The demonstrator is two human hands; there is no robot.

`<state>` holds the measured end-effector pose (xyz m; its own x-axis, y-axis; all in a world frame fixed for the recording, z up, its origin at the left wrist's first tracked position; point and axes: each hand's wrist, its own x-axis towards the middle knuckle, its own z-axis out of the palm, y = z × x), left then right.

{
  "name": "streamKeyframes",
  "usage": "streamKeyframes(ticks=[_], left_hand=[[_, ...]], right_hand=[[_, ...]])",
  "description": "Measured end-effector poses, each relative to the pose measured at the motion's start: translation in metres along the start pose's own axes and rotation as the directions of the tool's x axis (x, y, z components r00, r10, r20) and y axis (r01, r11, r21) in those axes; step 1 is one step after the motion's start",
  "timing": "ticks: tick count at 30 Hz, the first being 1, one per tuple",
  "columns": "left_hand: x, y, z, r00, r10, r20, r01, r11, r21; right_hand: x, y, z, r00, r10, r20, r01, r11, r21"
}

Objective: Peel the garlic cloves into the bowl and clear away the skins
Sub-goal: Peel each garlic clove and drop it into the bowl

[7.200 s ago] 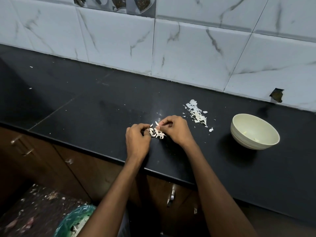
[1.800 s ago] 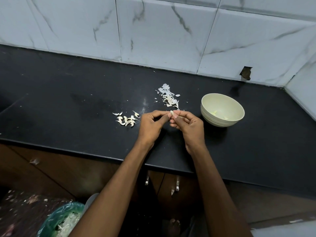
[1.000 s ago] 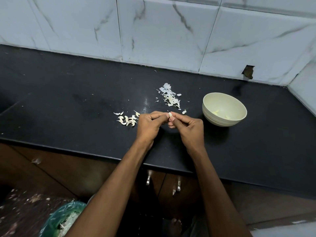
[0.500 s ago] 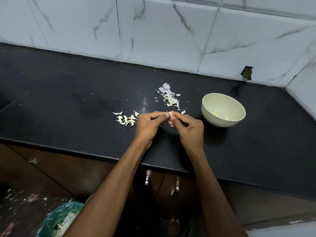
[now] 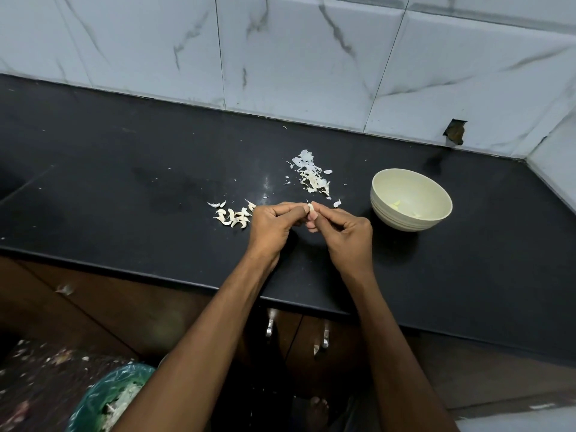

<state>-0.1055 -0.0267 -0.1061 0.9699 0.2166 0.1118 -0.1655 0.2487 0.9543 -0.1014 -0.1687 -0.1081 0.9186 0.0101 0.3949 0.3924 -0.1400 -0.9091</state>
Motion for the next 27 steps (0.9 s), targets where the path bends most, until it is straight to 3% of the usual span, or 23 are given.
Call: streamKeyframes(ticks=[3, 7, 27], left_hand=[[0.0, 0.0006, -0.0005, 1.0, -0.02, 0.002, 0.02, 0.999, -0.035], [0.0003, 0.001, 0.0009, 1.0, -0.02, -0.009, 0.02, 1.0, -0.022], [-0.0012, 0.0011, 0.003, 0.999, 0.011, -0.038, -0.008, 0.997, 0.074]], right_hand=[[0.0018, -0.0072, -0.0026, 0.984, 0.176, 0.042, -0.181, 0.943, 0.279], [0.0032, -0.0111, -0.0045, 0.963, 0.254, 0.088, -0.268, 0.886, 0.38], [0.0058, -0.0027, -0.0026, 0.969, 0.243, 0.051, -0.247, 0.915, 0.318]])
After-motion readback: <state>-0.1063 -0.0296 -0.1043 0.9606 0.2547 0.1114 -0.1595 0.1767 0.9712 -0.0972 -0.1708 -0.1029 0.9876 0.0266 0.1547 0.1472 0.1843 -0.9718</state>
